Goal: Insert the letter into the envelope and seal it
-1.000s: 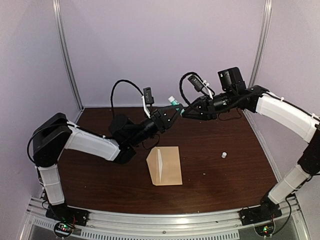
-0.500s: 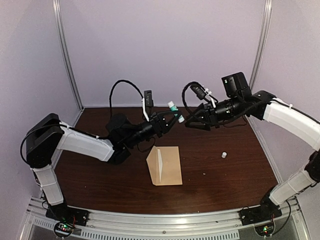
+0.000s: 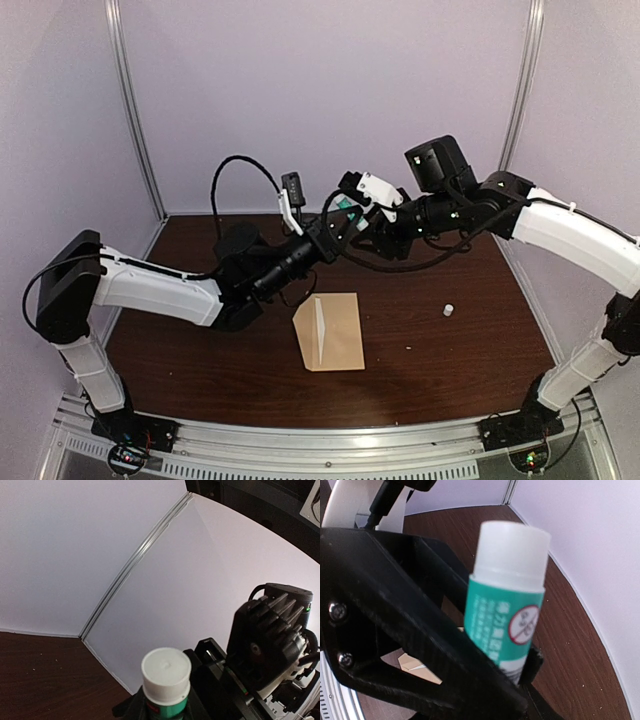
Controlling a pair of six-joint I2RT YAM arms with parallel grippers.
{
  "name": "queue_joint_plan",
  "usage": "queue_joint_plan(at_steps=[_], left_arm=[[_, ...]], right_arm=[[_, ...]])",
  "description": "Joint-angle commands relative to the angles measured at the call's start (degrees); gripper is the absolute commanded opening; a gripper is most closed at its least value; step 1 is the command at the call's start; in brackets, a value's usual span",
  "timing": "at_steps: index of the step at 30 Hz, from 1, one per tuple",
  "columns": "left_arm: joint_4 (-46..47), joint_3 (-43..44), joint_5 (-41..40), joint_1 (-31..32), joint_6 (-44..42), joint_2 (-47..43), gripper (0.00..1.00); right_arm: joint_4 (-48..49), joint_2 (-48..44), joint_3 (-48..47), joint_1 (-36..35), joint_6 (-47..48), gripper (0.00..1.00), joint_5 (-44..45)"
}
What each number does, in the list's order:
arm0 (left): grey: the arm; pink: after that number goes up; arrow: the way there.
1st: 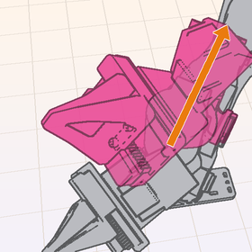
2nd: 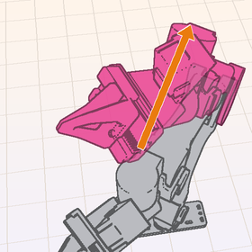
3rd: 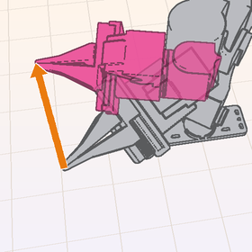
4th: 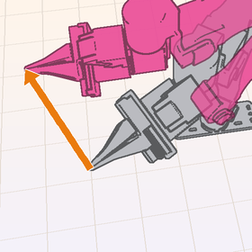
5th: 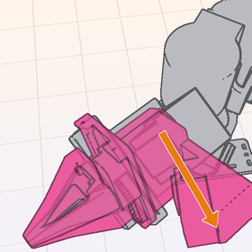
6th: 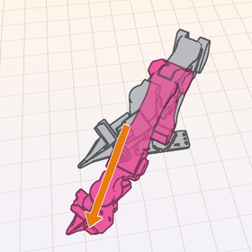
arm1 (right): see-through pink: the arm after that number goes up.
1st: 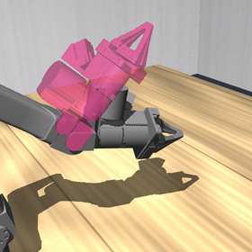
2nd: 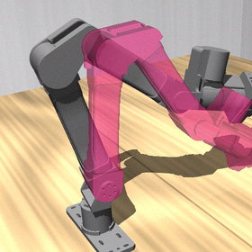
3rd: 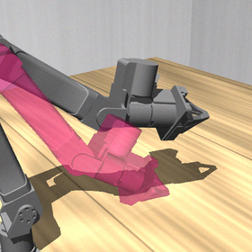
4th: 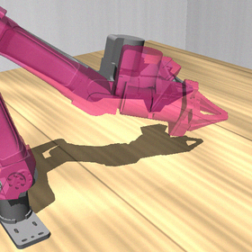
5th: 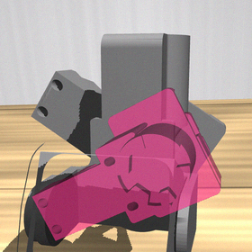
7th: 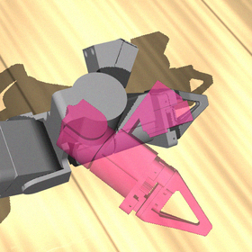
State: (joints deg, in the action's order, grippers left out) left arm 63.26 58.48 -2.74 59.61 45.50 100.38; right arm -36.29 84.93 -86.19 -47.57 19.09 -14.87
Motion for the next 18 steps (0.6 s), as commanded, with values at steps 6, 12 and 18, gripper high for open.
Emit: queue_joint_plan(at_steps=[6, 12, 18], left_arm=[[-0.18, 1.38, -4.09, 0.58, -0.91, -1.16, 0.0], [0.37, 1.03, -4.47, 0.57, -1.06, -0.97, 0.0], [0.31, 1.06, -4.33, 0.59, -1.33, -0.89, 0.0]], right_arm=[[-0.33, -0.51, -2.37, -1.94, 0.68, 0.38, 8.17], [-0.62, -1.24, -2.41, -1.97, 0.69, 0.35, 8.54], [-0.79, -1.25, -2.7, -2.0, 0.98, 0.33, 7.19]])
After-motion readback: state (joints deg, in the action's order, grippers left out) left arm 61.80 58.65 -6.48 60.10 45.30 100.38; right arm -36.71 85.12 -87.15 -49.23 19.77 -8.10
